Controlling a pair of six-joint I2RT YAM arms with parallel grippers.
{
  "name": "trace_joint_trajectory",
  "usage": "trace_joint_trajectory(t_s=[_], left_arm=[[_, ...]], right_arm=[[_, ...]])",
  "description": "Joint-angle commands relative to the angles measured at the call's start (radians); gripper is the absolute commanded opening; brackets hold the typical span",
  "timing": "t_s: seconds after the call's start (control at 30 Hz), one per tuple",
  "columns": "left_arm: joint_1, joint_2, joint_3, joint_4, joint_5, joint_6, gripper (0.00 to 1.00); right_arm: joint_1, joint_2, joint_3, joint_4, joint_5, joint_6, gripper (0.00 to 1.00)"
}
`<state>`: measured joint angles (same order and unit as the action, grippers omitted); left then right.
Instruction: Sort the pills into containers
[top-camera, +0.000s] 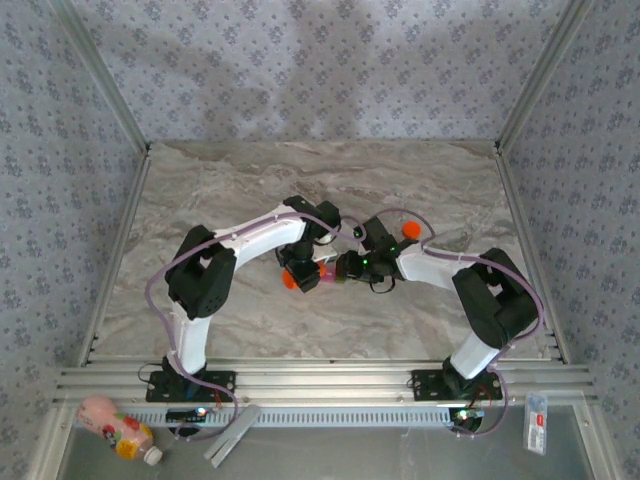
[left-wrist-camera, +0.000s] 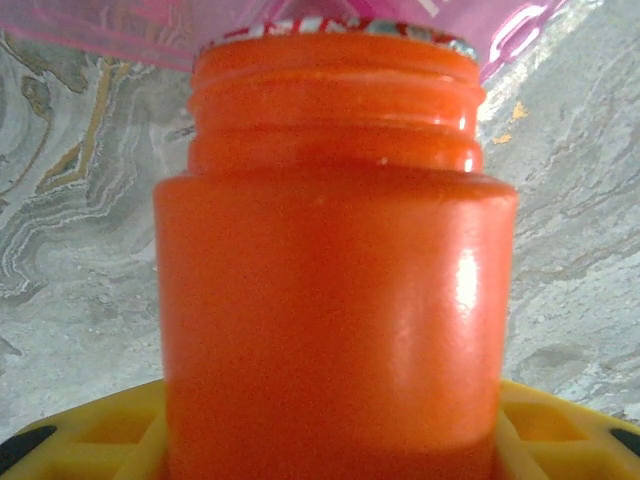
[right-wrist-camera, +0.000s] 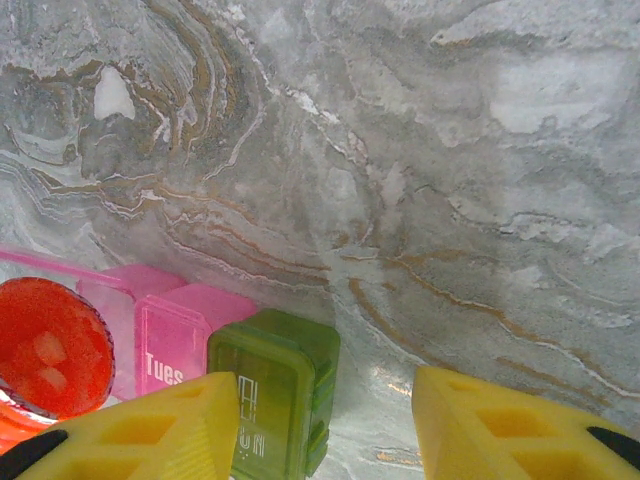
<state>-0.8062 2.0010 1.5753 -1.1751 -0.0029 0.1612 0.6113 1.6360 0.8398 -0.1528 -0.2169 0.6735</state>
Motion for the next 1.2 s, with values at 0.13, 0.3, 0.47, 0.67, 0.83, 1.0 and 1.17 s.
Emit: trace_joint_trajectory(t_s=[0.13,0.3,0.47,0.67,0.83,1.0,1.17], left_arm=[[-0.022,0.019,0.03,-0.039,-0.02,0.032,0.0],[-0.025,0.018,0.037,-0.044,-0.034,0.034,0.0],[-0.027,0.025,0.042,-0.05,-0.046,0.037,0.0],[-0.031,0.038,0.057,-0.066,-0.056,0.04,0.0],[-0.034,0.044,0.064,-0.072,-0.058,0.043,0.0],[-0.034,0.043,0.066,-0.078,-0.062,0.046,0.0],[-0.034,0.04,0.066,-0.085,-0.061,0.049,0.0]], right_arm=[[0.013,-0.003,-0.004,-0.011,-0.004,0.015,0.51],[0.013,-0.002,-0.009,-0.007,-0.004,0.017,0.51],[0.013,-0.004,-0.011,-0.005,-0.003,0.018,0.51],[0.014,-0.005,-0.013,-0.004,-0.006,0.018,0.51],[0.013,-0.007,-0.014,-0.005,-0.007,0.017,0.51],[0.013,-0.007,-0.016,-0.002,-0.006,0.017,0.51],[0.012,-0.005,-0.014,-0.002,-0.006,0.019,0.51]])
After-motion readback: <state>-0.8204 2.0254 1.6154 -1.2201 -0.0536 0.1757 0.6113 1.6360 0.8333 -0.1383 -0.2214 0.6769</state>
